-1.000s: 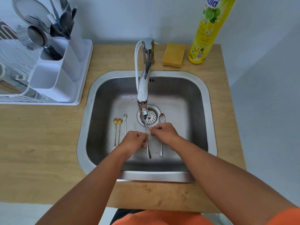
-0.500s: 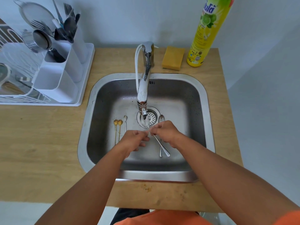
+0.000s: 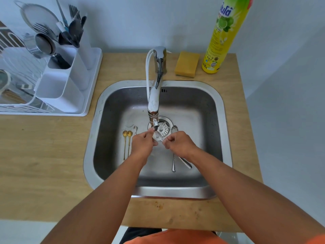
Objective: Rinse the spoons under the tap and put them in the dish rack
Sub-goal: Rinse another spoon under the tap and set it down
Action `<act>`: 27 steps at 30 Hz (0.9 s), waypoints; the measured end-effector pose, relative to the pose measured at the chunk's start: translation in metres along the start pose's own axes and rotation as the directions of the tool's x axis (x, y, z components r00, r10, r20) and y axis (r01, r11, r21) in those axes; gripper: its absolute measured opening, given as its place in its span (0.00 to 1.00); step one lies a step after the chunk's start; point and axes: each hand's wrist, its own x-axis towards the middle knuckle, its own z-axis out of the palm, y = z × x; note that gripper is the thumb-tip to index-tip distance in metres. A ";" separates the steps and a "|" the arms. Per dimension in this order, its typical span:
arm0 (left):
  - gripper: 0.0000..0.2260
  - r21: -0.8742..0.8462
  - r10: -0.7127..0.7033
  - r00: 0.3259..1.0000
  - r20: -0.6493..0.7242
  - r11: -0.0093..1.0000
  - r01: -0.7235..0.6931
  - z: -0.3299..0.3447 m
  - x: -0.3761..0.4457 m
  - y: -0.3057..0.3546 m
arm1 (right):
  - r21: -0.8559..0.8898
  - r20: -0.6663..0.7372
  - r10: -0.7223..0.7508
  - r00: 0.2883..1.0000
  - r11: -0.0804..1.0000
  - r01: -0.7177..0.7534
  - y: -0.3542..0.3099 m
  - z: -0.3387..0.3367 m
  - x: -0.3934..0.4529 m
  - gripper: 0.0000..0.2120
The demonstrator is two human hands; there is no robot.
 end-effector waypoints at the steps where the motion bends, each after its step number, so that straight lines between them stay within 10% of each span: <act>1: 0.11 -0.048 -0.046 0.998 0.032 0.998 0.047 -0.001 0.001 -0.002 | -0.006 -0.006 0.001 1.000 1.000 -0.001 0.001 -0.001 0.000 0.11; 6: 0.07 -0.189 -0.168 0.958 0.231 0.959 0.213 -0.007 0.004 -0.008 | -0.013 -0.014 -0.002 1.000 1.000 0.002 0.004 -0.005 -0.004 0.10; 17: 0.14 -0.054 -0.044 0.999 -0.018 0.998 0.043 0.006 -0.006 0.003 | -0.046 -0.018 -0.060 0.998 0.997 0.059 0.004 0.000 -0.009 0.11; 27: 0.17 -0.212 -0.142 0.906 0.399 0.947 0.242 -0.028 -0.001 0.002 | 0.154 0.089 -0.100 0.991 0.984 0.085 0.000 -0.012 -0.007 0.07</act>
